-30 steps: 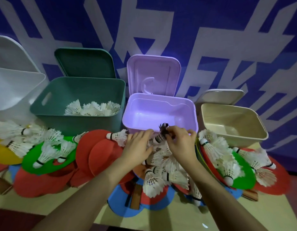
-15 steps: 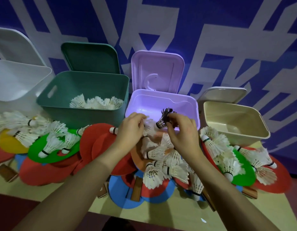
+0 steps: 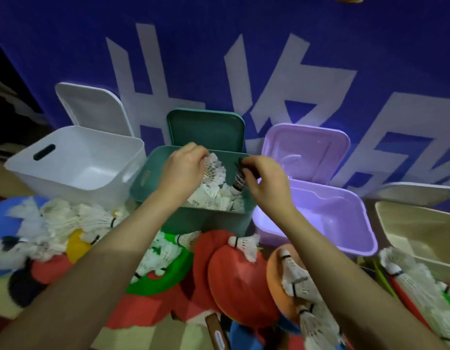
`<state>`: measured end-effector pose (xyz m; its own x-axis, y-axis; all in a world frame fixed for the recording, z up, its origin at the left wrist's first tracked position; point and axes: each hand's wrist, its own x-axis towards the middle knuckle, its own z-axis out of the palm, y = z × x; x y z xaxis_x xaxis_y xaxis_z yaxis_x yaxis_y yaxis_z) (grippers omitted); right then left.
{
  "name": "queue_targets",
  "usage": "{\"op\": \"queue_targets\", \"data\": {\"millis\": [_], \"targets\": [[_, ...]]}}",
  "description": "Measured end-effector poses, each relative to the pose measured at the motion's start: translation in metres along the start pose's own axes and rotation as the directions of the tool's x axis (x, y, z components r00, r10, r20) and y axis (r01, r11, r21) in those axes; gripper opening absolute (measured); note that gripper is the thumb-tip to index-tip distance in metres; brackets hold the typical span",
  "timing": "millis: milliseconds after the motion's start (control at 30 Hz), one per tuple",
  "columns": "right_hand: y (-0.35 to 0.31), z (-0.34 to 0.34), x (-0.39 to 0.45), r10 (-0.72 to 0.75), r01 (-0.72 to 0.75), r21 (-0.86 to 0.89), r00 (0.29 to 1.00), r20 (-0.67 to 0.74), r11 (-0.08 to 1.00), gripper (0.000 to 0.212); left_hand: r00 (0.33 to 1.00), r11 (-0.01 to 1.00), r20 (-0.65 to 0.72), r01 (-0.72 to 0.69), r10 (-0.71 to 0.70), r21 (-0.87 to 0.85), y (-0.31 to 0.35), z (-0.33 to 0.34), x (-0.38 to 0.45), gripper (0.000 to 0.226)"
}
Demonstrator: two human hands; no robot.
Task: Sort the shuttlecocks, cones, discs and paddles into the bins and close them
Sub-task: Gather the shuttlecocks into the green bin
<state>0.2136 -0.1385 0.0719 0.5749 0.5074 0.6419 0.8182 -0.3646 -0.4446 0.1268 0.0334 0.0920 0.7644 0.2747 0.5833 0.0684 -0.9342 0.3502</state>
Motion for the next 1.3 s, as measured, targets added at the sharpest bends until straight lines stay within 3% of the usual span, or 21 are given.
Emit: {"op": "queue_targets", "data": {"millis": [167,333,467,667,800,933,1067,1133,1233,1300], "targets": [[0.0,0.056,0.023,0.127,-0.106,-0.137,0.98,0.155,0.985,0.012,0.987,0.997,0.152,0.038,-0.048,0.066,-0.057,0.01,0.018,0.021],[-0.005,0.077,0.014,0.234,-0.168,-0.252,0.936,0.264,0.953,0.024,0.925,0.971,0.37,-0.002,-0.088,0.237,-0.092,0.013,0.008,0.037],[-0.02,0.075,0.003,0.158,-0.103,-0.216,0.953,0.258,0.971,0.022,0.922,0.969,0.384,-0.043,-0.055,0.241,-0.099,-0.003,-0.009,0.04],[-0.06,0.074,-0.017,0.038,-0.04,0.007,0.975,0.218,0.999,0.03,0.944,0.983,0.329,-0.049,-0.011,0.174,-0.09,-0.046,-0.044,0.034],[-0.08,0.092,-0.044,-0.037,0.009,0.083,0.941,0.337,0.997,0.031,0.929,0.99,0.369,-0.019,-0.035,0.141,-0.1,-0.062,-0.076,0.027],[-0.096,0.124,-0.075,-0.052,0.033,0.049,0.882,0.469,0.998,0.032,0.868,0.983,0.465,0.118,-0.171,0.142,-0.123,-0.06,-0.112,0.033],[-0.105,0.16,-0.093,0.091,-0.031,-0.1,0.728,0.68,0.994,0.041,0.759,0.976,0.627,0.047,-0.175,0.214,-0.149,-0.044,-0.138,0.036],[-0.111,0.171,-0.099,0.18,-0.112,-0.142,0.684,0.707,0.983,0.041,0.731,0.981,0.672,-0.012,-0.122,0.192,-0.161,-0.037,-0.145,0.04],[-0.121,0.175,-0.103,0.263,-0.297,-0.059,0.714,0.649,0.953,0.026,0.721,0.986,0.692,-0.106,-0.011,0.127,-0.173,-0.028,-0.148,0.045],[-0.126,0.173,-0.103,0.279,-0.333,-0.005,0.782,0.557,0.943,0.017,0.725,0.985,0.686,-0.151,0.055,0.082,-0.181,-0.021,-0.143,0.046]]}}
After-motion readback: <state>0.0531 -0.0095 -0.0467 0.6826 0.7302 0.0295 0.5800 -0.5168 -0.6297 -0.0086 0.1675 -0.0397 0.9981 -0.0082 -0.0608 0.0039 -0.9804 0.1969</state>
